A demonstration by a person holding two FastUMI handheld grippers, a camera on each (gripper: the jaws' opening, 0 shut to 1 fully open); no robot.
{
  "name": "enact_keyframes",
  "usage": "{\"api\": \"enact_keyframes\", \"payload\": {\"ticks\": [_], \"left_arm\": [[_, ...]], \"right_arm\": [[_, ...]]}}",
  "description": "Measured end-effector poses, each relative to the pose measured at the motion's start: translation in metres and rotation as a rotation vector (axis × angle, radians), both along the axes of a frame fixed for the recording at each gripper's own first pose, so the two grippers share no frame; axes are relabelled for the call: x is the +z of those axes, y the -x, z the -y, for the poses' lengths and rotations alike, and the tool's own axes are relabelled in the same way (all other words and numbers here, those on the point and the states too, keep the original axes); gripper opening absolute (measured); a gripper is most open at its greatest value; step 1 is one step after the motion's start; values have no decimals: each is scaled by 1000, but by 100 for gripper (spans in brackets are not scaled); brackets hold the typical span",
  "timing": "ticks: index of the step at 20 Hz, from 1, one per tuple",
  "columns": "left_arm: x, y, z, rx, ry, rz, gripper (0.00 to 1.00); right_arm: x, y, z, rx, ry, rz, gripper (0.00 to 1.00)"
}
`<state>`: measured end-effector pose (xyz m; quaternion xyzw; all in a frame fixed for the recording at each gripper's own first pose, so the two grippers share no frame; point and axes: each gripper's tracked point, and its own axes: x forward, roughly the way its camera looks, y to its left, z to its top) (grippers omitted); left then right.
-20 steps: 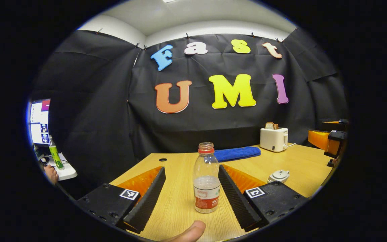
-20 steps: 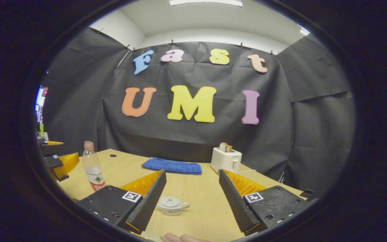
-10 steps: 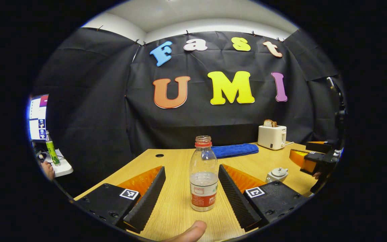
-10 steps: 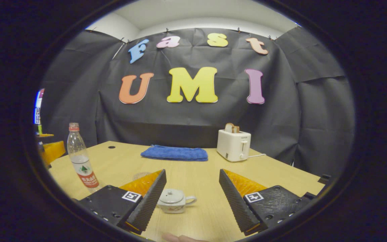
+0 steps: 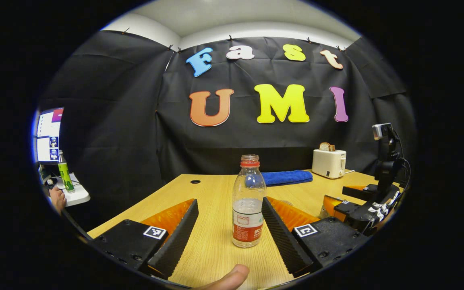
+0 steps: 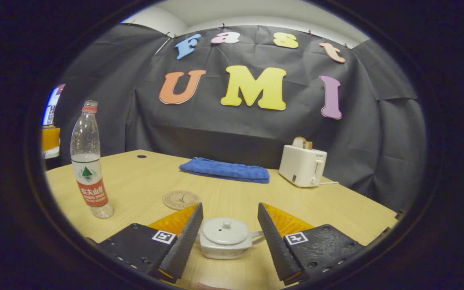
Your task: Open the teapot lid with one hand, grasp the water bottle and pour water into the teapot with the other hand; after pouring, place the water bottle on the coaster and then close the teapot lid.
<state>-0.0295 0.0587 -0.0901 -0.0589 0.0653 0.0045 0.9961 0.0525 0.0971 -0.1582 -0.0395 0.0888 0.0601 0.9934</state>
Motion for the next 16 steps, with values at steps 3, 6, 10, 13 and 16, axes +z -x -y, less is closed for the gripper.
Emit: {"api": "enact_keyframes", "payload": {"ticks": [3, 6, 10, 13, 16], "left_arm": [[-7, 0, 3, -8, -7, -9, 99], [-12, -2, 5, -8, -10, -20, 99], [-22, -2, 9, -13, -4, -40, 99], [-28, -2, 13, -21, 4, -54, 100], [-32, -3, 17, -37, 10, -54, 99]], "right_arm": [[-3, 1, -5, 24, -48, -28, 63], [-5, 1, -5, 21, -75, -51, 52], [-8, 0, -4, 26, -98, -68, 22], [-7, -4, -3, 15, -86, -66, 4], [-6, -1, -2, 27, -85, -65, 1]]}}
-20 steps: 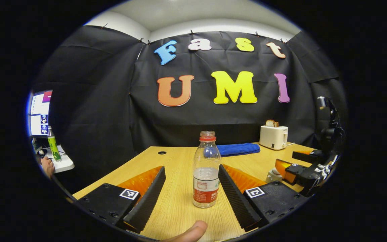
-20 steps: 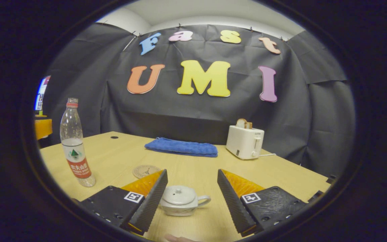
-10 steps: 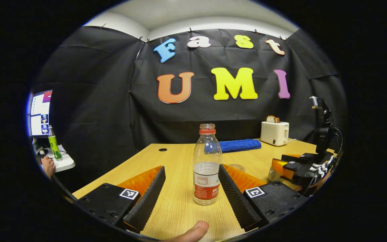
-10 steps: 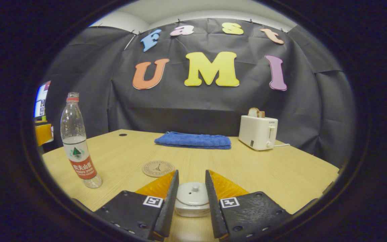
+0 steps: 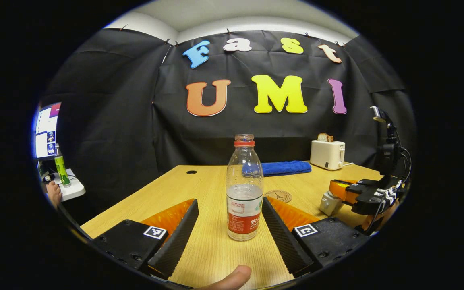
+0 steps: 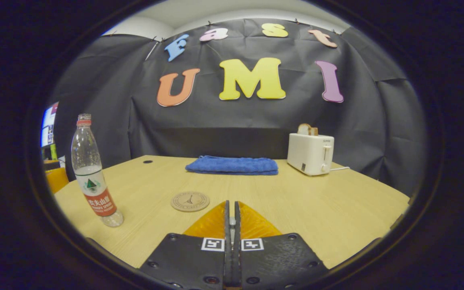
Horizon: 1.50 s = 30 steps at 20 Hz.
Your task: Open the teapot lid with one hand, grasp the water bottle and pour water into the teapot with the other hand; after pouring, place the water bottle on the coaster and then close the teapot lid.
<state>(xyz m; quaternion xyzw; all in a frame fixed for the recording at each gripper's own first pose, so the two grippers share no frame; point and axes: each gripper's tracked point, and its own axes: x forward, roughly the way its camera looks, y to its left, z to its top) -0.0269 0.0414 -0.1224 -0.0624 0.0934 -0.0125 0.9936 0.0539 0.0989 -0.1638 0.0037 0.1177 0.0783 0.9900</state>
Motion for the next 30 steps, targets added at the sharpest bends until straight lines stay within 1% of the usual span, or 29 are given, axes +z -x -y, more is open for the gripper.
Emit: {"api": "enact_keyframes", "payload": {"ticks": [3, 5, 7, 10, 11, 14, 16, 19, 21, 25, 26, 27, 29, 30], "left_arm": [[-6, -3, 8, -30, 32, -5, 99], [-8, -6, 10, -45, 48, 0, 99], [-7, -8, 14, -65, 64, 16, 99], [0, -13, 22, -93, 96, 56, 99], [-2, -15, 23, -95, 88, 56, 99], [-15, -27, 17, -63, 39, 25, 99], [-19, -35, 16, -63, 25, 17, 99], [-20, -49, 16, -74, 39, 17, 99], [-23, -59, 16, -83, 51, 14, 99], [-28, -70, 19, -113, 68, -4, 98], [-28, -71, 20, -121, 70, -1, 95], [-28, -73, 22, -126, 71, 0, 87], [-30, -74, 20, -117, 64, -19, 81], [-31, -71, 21, -121, 54, -33, 80]], "right_arm": [[4, 1, 2, -15, 18, 16, 0], [10, 2, 2, -18, 3, 19, 0], [26, 3, 1, -10, -28, 44, 0], [46, 6, 5, -10, -30, 75, 0], [50, 7, 5, -5, -34, 82, 0], [64, 12, 4, 19, -55, 106, 0], [70, 16, 6, 28, -51, 127, 0], [74, 19, 14, 23, -29, 149, 0], [76, 22, 14, 42, -43, 158, 0], [80, 26, 27, 42, -56, 173, 0], [80, 26, 31, 41, -55, 175, 0], [78, 26, 36, 35, -52, 172, 0], [76, 25, 49, 14, -47, 161, 0], [74, 25, 53, 9, -52, 156, 0]]}}
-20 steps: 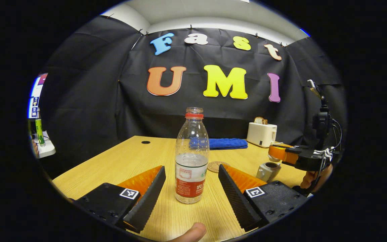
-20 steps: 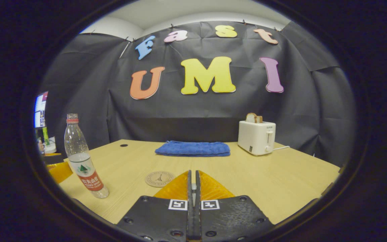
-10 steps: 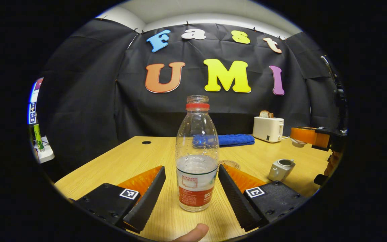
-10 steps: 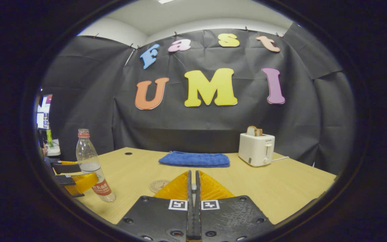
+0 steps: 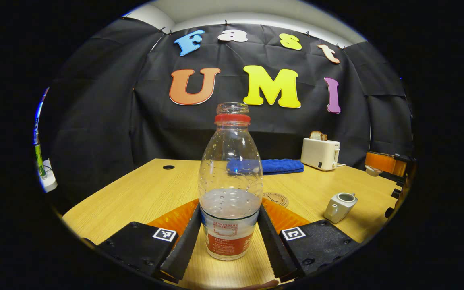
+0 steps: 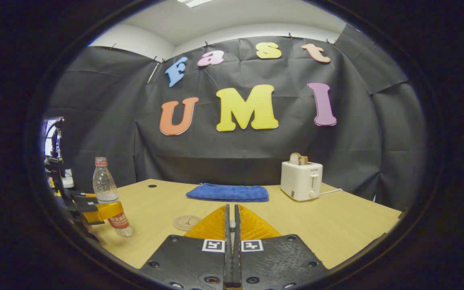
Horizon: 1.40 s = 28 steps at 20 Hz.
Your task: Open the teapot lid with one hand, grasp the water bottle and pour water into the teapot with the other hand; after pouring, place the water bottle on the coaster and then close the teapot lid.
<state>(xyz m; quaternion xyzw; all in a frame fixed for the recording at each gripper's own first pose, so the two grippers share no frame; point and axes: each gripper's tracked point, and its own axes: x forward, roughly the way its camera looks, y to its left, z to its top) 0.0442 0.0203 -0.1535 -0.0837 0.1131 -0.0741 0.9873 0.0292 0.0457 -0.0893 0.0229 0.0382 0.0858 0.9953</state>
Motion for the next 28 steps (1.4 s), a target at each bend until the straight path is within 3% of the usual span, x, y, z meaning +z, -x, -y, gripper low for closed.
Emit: {"api": "enact_keyframes", "payload": {"ticks": [12, 20, 28], "left_arm": [[29, 14, 24, 3, -193, -22, 76], [28, 14, 53, -44, -250, -67, 72], [20, 12, 63, -55, -544, -126, 71]], "right_arm": [[-8, 13, 53, -47, -22, -12, 0], [-10, 21, 68, -44, -44, -6, 0], [-15, 22, 87, -56, -67, -13, 0]]}}
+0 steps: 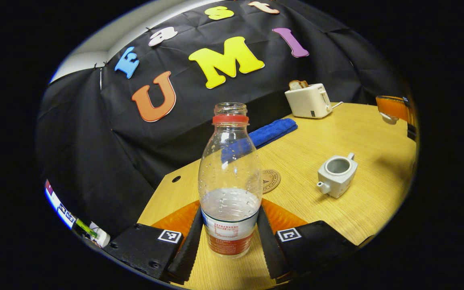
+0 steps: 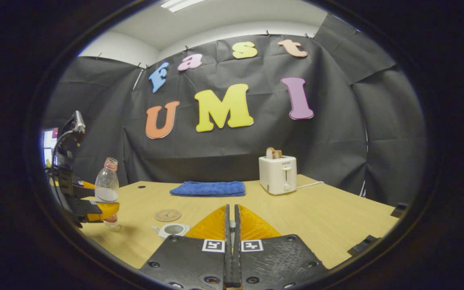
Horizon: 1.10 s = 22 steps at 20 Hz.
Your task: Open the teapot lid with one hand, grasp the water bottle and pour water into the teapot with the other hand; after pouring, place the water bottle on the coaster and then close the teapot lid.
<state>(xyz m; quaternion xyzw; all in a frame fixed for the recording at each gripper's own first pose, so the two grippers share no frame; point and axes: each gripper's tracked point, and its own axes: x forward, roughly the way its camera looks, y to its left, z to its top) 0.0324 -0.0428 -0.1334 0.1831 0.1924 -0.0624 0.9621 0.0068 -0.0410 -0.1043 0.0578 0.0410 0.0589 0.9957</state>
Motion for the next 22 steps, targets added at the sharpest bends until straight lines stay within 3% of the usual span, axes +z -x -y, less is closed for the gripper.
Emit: {"api": "enact_keyframes", "payload": {"ticks": [7, 18, 19, 20, 22], "left_arm": [[-3, 0, 19, -56, -313, -5, 71], [-1, 7, 40, -136, -643, -37, 71], [-1, 8, 40, -148, -680, -41, 75], [-1, 8, 39, -156, -719, -45, 70], [-2, 9, 34, -169, -792, -56, 70]], "right_arm": [[-5, -1, 22, -37, -25, -24, 0], [-12, -10, 57, -110, -38, -50, 0], [-13, -11, 60, -117, -39, -54, 0], [-14, -11, 63, -125, -35, -55, 0], [-13, -11, 66, -133, -29, -54, 0]]}}
